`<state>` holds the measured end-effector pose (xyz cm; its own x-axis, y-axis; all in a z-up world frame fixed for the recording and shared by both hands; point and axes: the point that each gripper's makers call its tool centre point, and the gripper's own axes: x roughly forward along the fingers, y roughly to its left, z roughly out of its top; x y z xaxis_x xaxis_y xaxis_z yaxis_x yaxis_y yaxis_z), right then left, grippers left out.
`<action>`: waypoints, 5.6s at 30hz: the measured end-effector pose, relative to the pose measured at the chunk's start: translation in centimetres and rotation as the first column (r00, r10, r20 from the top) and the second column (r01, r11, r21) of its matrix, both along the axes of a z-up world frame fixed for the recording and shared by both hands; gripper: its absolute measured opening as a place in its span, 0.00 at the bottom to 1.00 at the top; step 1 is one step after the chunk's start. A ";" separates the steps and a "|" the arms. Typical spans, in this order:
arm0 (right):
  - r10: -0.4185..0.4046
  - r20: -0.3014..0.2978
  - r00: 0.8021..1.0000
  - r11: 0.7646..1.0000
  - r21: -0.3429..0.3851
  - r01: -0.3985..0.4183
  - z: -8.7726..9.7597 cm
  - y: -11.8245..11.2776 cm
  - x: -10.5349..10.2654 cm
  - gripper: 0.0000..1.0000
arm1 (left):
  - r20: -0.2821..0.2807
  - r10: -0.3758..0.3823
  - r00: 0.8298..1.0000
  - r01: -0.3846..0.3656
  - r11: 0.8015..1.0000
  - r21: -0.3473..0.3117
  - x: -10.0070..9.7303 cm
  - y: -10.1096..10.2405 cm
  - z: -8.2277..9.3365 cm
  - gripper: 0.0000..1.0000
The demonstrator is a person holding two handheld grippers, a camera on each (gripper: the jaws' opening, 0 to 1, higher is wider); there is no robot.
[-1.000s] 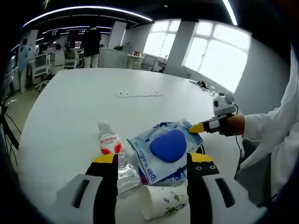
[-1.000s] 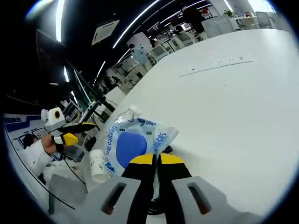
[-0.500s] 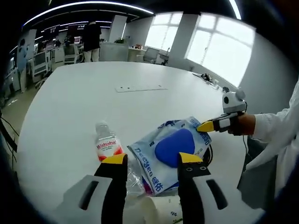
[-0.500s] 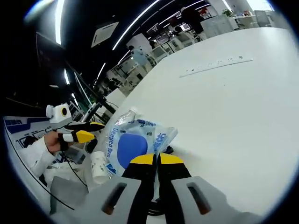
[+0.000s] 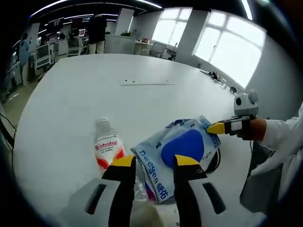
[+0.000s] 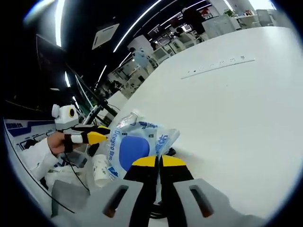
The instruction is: Arrange the tabletop items into an orderly group along one side of the table until the central work area is clear of visible clutter.
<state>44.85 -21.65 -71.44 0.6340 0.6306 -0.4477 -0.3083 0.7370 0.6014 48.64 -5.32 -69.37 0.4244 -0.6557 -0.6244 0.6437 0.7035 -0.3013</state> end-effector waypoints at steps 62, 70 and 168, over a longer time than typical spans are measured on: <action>-0.088 0.152 0.984 0.995 0.053 0.081 10.1 -5.0 0.9 0.00 | 0.103 0.025 0.994 -0.011 0.991 -0.134 1.6 -4.8 9.4 0.00; -0.108 0.198 0.974 0.994 0.039 0.102 12.6 -7.4 1.9 0.00 | 0.133 -0.024 0.991 0.043 0.989 -0.140 3.0 -7.3 12.1 0.00; -0.242 -0.043 0.969 0.969 -0.069 0.238 -0.8 -19.2 10.0 0.00 | -0.219 -0.018 0.976 0.004 0.998 -0.063 11.4 -19.2 -3.5 0.00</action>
